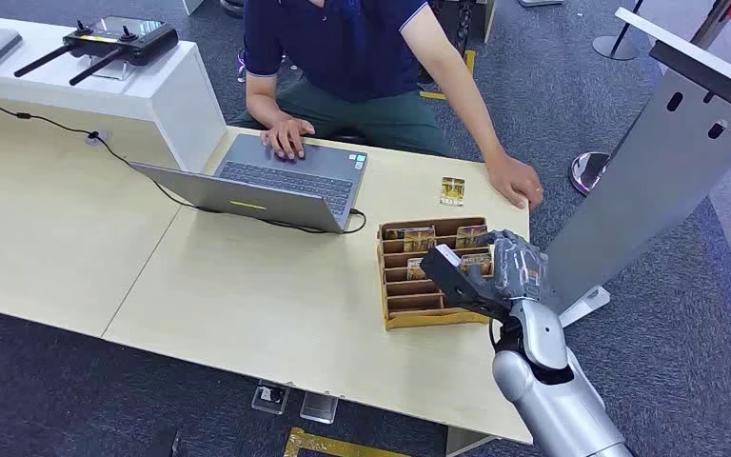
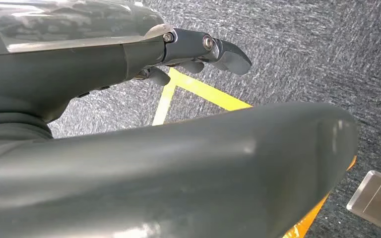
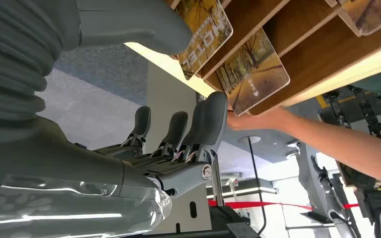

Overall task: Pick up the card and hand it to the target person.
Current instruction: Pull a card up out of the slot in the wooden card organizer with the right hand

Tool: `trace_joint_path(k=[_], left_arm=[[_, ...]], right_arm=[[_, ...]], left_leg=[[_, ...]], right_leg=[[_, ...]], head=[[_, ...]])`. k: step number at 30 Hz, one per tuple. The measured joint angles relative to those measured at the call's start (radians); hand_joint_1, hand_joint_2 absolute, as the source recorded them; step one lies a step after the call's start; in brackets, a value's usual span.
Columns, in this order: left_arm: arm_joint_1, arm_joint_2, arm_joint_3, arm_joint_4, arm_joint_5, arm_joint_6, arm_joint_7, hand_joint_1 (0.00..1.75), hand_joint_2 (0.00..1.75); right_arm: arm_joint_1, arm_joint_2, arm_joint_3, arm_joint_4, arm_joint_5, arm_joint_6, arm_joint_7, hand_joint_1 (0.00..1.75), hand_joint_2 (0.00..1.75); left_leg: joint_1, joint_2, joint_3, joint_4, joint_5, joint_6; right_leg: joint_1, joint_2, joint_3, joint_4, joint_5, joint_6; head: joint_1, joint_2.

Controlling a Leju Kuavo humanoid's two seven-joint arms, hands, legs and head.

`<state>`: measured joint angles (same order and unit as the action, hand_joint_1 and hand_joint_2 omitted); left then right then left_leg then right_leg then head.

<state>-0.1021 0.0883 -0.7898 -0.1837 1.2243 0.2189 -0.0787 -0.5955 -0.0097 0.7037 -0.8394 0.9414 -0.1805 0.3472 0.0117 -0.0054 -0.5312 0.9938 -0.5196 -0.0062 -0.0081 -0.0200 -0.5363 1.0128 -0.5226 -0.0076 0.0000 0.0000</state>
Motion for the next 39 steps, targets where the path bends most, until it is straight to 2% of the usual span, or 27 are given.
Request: trace_joint_path(k=[10, 25, 30, 34, 39], left_arm=[[0.000, -0.003, -0.002, 0.001, -0.001, 0.002, 0.002, 0.00, 0.00], [0.000, -0.002, -0.002, 0.001, 0.000, 0.000, 0.004, 0.00, 0.00], [0.000, -0.002, 0.000, 0.001, 0.002, 0.002, 0.007, 0.00, 0.00], [0.000, -0.003, 0.002, 0.001, 0.004, 0.002, 0.007, 0.00, 0.00], [0.000, -0.003, 0.005, 0.001, 0.007, 0.002, 0.007, 0.00, 0.00]], right_arm=[[-0.009, 0.020, -0.008, 0.053, 0.016, -0.013, -0.014, 0.84, 1.75], [-0.004, 0.023, -0.019, 0.032, 0.034, -0.001, -0.012, 0.82, 1.75], [-0.001, 0.024, -0.017, 0.025, 0.037, 0.003, -0.012, 0.74, 1.75], [-0.001, 0.025, -0.015, 0.024, 0.038, 0.005, -0.012, 0.56, 1.75], [-0.007, 0.028, -0.013, 0.030, 0.038, 0.005, -0.016, 0.57, 1.75]], left_leg=[[0.000, -0.001, 0.000, -0.001, 0.001, 0.000], [0.000, -0.001, 0.000, 0.000, 0.000, 0.000], [0.000, -0.002, 0.001, 0.000, 0.000, 0.000], [0.000, -0.002, 0.001, -0.001, 0.001, 0.000], [0.000, -0.003, 0.001, -0.002, 0.001, 0.000]], right_leg=[[0.000, -0.001, 0.000, -0.001, 0.001, 0.000], [0.000, -0.001, 0.001, -0.001, 0.000, 0.000], [0.000, -0.002, 0.001, -0.001, 0.000, 0.000], [0.000, -0.002, 0.002, -0.002, 0.000, 0.000], [0.000, -0.003, 0.002, -0.002, 0.000, 0.000]], head=[[0.000, 0.000], [0.000, 0.000], [0.000, 0.000], [0.000, 0.000], [0.000, 0.000]])
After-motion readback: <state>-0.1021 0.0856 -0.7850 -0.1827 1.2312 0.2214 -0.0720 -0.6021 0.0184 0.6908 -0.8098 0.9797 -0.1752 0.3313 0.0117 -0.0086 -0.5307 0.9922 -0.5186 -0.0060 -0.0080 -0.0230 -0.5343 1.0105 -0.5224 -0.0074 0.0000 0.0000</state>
